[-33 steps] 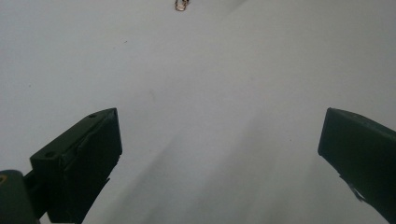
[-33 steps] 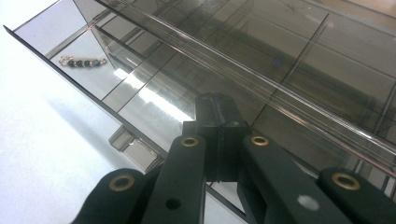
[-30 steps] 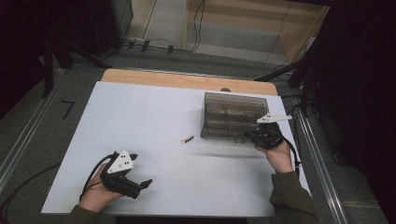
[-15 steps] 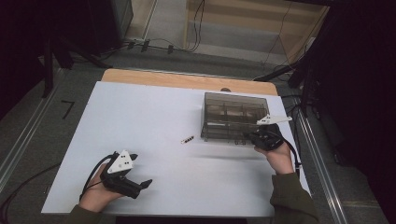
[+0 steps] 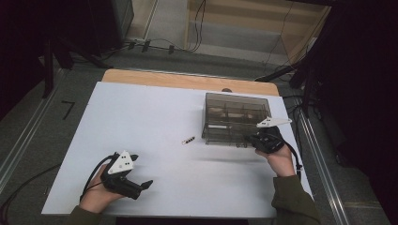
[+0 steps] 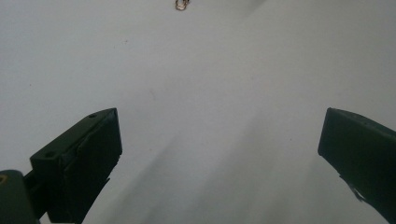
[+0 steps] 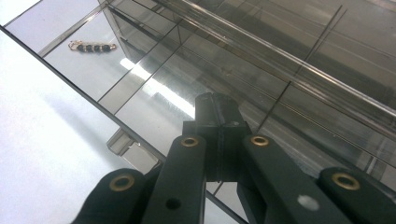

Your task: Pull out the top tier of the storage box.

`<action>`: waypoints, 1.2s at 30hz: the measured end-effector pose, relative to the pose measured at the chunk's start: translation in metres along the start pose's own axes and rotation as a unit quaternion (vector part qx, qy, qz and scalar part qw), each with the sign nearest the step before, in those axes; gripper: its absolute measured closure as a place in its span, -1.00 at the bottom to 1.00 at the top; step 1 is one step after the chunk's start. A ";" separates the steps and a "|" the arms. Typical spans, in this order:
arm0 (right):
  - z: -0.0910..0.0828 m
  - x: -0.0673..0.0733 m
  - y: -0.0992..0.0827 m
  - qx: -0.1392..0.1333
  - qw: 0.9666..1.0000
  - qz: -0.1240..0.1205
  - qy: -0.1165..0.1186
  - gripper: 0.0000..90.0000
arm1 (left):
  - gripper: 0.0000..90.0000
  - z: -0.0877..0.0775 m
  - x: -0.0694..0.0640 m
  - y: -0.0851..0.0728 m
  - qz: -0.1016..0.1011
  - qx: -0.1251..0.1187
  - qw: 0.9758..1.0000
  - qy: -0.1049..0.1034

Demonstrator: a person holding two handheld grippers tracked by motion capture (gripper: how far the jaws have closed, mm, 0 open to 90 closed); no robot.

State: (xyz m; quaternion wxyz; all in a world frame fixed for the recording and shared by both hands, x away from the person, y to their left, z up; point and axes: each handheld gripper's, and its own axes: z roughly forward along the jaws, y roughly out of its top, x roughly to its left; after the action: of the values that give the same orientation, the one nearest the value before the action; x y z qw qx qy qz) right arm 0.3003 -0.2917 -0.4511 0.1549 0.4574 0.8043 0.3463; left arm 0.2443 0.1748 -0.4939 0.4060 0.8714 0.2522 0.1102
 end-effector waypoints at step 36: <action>-0.031 -0.008 -0.011 -0.031 0.999 0.028 -0.005 0.95 | -1.00 -0.001 0.000 0.000 0.001 -0.001 1.000 0.002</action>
State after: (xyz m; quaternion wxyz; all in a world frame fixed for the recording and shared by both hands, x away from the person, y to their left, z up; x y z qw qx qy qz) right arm 0.2800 -0.3151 -0.4379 0.1633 0.4764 0.7793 0.3729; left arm 0.2443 0.1758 -0.4932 0.4060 0.8713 0.2517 0.1125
